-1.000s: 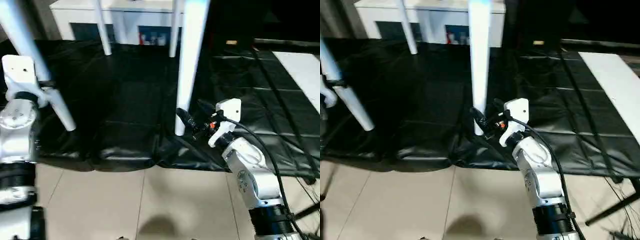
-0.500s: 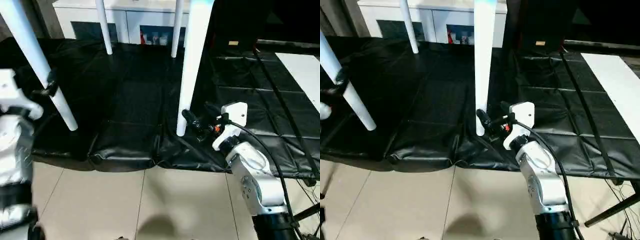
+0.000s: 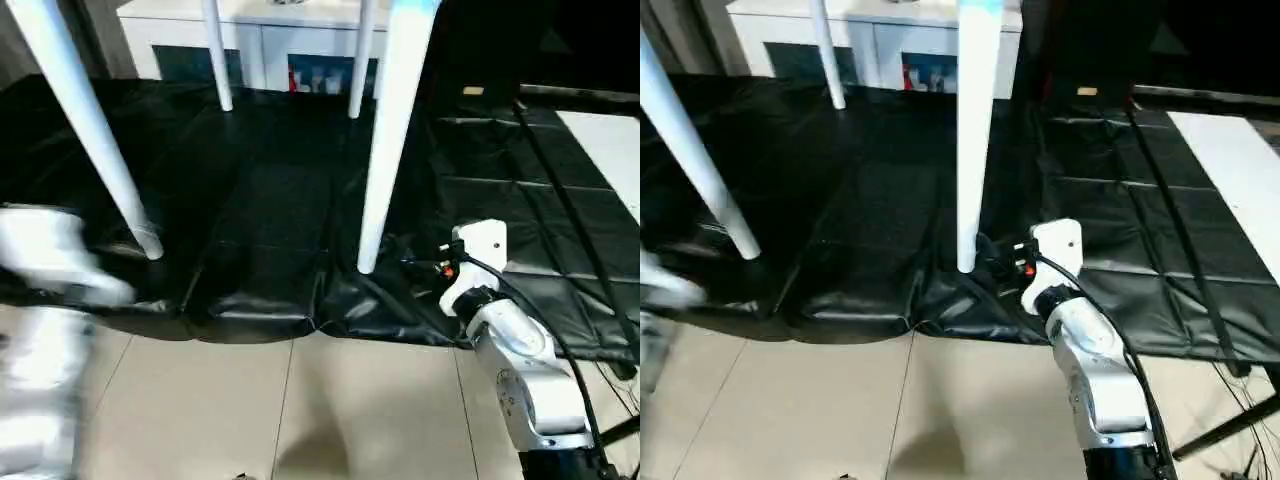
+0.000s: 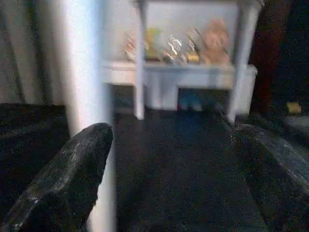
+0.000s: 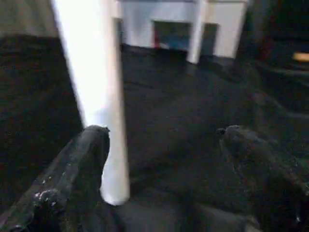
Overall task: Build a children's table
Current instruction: Flip table
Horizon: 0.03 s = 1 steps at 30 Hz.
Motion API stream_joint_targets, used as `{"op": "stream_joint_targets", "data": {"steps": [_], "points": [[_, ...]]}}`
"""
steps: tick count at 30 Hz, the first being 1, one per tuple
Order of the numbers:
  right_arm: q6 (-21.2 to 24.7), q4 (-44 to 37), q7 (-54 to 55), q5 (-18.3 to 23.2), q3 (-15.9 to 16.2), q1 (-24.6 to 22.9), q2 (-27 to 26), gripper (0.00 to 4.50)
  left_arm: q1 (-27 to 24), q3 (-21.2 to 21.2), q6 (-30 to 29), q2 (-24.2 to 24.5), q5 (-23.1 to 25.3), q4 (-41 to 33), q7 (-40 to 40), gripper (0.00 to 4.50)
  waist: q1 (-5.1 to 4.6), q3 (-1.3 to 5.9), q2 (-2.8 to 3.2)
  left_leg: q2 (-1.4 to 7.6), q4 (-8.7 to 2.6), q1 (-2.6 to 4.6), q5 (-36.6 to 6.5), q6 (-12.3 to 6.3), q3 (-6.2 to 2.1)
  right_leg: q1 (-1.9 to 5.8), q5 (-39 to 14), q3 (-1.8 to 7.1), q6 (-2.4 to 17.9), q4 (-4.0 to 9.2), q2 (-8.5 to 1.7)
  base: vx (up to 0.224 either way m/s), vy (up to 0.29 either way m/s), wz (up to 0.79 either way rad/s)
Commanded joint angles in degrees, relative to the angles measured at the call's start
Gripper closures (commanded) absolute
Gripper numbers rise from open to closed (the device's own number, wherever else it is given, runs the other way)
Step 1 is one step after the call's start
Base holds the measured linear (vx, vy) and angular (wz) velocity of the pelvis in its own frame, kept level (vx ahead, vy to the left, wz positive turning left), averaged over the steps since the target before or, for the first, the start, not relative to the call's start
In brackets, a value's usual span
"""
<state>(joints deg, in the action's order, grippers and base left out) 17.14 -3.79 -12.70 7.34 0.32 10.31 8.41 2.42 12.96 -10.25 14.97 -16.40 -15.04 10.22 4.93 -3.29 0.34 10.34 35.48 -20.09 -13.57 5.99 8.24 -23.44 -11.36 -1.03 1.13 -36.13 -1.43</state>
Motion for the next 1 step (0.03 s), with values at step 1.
{"op": "stream_joint_targets", "data": {"steps": [1], "points": [[1.34, -1.31, 0.96, -1.17, -0.02, 0.33, -0.13, 0.42, 0.32, -1.10, 0.46, -1.13, 3.20, 1.43, -2.37, 0.08, -0.30, 2.68, 0.35, 1.73, -5.18, -0.64, -11.02, 0.38, -0.37, 2.32, -21.65, 2.92, 2.77, 5.72, -4.64, 0.000, 0.000, 0.00]]}}
